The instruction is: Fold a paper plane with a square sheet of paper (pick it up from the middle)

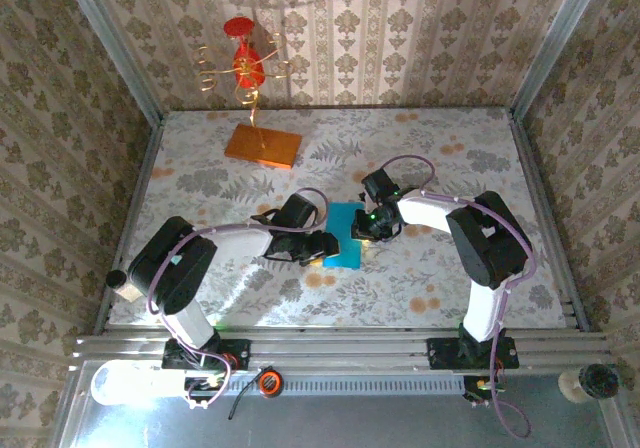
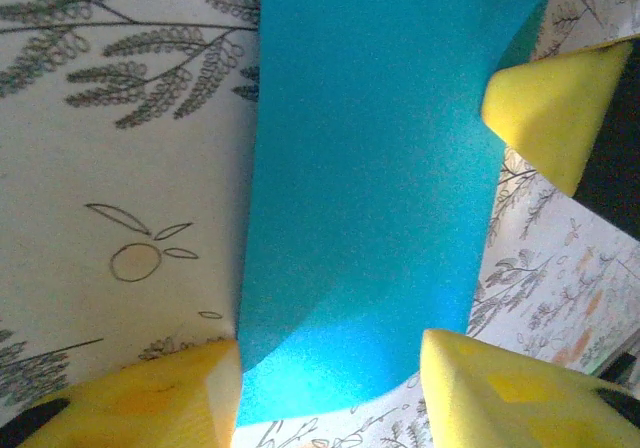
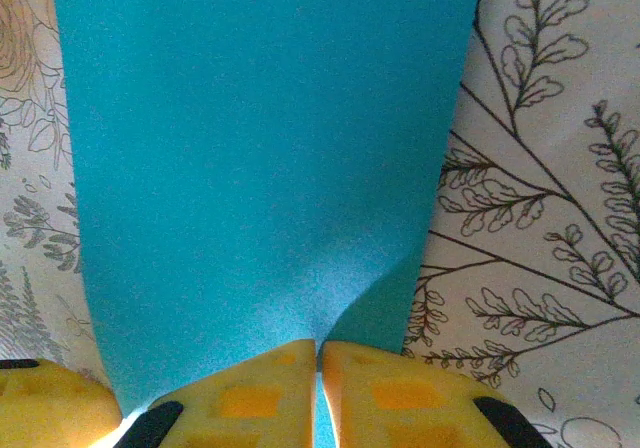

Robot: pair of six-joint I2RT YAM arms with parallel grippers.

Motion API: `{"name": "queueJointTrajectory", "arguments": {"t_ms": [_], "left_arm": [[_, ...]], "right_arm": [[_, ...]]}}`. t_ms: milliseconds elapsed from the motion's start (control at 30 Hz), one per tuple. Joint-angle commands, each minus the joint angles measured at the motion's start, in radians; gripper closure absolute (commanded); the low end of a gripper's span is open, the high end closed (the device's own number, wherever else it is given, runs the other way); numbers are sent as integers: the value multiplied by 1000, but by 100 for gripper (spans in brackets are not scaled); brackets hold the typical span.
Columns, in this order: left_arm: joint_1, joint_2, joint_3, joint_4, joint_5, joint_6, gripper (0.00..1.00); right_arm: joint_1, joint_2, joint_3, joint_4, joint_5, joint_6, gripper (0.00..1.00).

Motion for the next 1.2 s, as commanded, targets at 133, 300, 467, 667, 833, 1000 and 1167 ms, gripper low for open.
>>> {"name": "queueJointTrajectory", "arguments": {"t_ms": [133, 300, 467, 667, 833, 1000, 1167], "left_arm": [[-7, 24, 7, 150, 52, -6, 52], [7, 17, -7, 168, 59, -12, 52], [38, 11, -31, 252, 106, -35, 49], [62, 40, -21, 313, 159, -43, 48], [88, 61, -11, 328, 178, -34, 48], [107, 82, 15, 305, 182, -7, 49], [123, 99, 34, 279, 183, 8, 54]], "right_arm": [[-3, 77, -27, -48, 59, 8, 84], [-3, 77, -29, -45, 60, 8, 84], [-4, 77, -32, -45, 60, 8, 84], [-6, 77, -33, -38, 57, 10, 84], [-6, 80, -37, -34, 56, 9, 84], [-8, 81, -37, -34, 55, 10, 84], [-9, 81, -38, -34, 54, 9, 84]]}}
